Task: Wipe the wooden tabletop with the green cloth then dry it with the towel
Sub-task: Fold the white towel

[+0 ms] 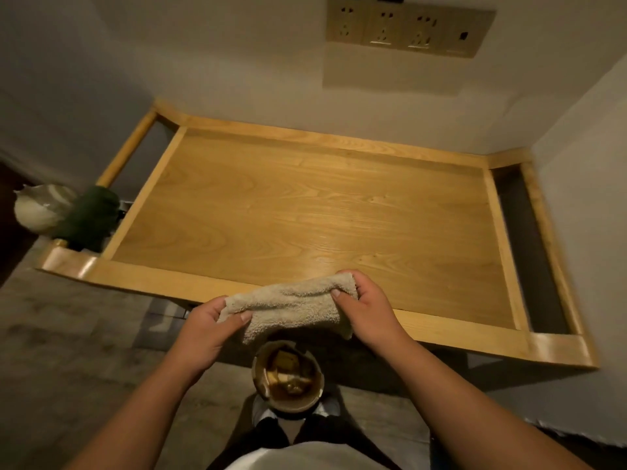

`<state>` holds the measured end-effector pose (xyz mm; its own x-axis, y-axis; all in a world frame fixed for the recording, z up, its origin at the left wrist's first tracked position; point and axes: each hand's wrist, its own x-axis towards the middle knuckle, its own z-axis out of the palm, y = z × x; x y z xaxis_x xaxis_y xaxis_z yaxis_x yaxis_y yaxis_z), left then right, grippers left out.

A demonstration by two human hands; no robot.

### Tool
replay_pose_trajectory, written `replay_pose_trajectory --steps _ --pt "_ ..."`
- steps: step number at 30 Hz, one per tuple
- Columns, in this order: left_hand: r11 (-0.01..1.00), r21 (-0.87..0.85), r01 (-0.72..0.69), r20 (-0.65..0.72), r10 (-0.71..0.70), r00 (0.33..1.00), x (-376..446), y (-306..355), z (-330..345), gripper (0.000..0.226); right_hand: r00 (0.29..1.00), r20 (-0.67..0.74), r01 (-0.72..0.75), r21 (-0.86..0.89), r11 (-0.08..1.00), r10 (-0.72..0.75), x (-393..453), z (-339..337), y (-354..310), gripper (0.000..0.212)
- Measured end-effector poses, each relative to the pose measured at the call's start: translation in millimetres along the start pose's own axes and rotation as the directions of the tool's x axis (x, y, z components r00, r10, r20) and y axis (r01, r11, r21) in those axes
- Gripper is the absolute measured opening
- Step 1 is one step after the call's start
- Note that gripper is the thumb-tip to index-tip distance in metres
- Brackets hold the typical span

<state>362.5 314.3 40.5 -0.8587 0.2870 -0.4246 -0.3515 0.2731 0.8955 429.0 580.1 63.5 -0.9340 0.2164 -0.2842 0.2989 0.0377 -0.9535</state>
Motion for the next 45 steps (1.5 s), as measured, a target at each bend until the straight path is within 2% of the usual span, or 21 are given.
replay_pose_trajectory --steps 3,6,9,12,14,20,25,29,32,41,45 --pt "0.998 -0.020 -0.052 -0.120 0.049 0.992 -10 2 -9 0.013 0.998 0.002 0.062 -0.023 0.998 -0.062 6 16 -1 0.026" --pt "0.995 0.013 -0.103 -0.218 0.104 0.970 -21 5 -25 0.028 0.997 0.013 0.080 -0.038 0.996 -0.079 12 38 -5 0.026" --pt "0.993 0.032 -0.117 -0.260 0.121 0.958 -32 5 -50 0.009 0.992 0.052 0.121 -0.063 0.991 -0.118 18 62 -11 0.024" --pt "0.992 0.007 -0.126 -0.288 0.123 0.950 -42 5 -76 0.026 0.984 0.109 0.152 -0.070 0.986 -0.144 21 89 -20 0.020" --pt "0.991 -0.030 -0.130 -0.311 0.114 0.943 -46 4 -94 0.030 0.977 0.126 0.183 -0.083 0.980 -0.172 21 109 -27 0.018" --pt "0.990 -0.015 -0.140 -0.308 0.128 0.943 -58 -10 -173 0.032 0.967 0.130 0.232 -0.085 0.969 -0.220 25 191 -47 0.022" --pt "0.992 -0.021 -0.121 -0.330 0.107 0.938 -59 -26 -257 0.016 0.971 0.104 0.225 -0.097 0.970 -0.215 27 271 -48 0.021" --pt "0.992 0.007 -0.122 -0.331 0.118 0.936 -62 -29 -312 0.020 0.978 0.070 0.201 -0.090 0.976 -0.195 28 331 -54 0.019" --pt "0.993 0.006 -0.119 -0.388 0.112 0.915 -60 -29 -344 0.023 0.977 0.079 0.205 -0.088 0.975 -0.199 31 364 -63 0.019" --pt "0.995 -0.043 -0.087 -0.390 0.063 0.919 -14 -16 -387 0.021 0.975 0.066 0.214 -0.037 0.976 -0.211 81 398 -83 0.022" --pt "0.997 -0.028 -0.077 -0.390 0.060 0.919 26 0 -401 0.028 0.974 0.066 0.219 -0.041 0.975 -0.216 123 402 -88 0.025"
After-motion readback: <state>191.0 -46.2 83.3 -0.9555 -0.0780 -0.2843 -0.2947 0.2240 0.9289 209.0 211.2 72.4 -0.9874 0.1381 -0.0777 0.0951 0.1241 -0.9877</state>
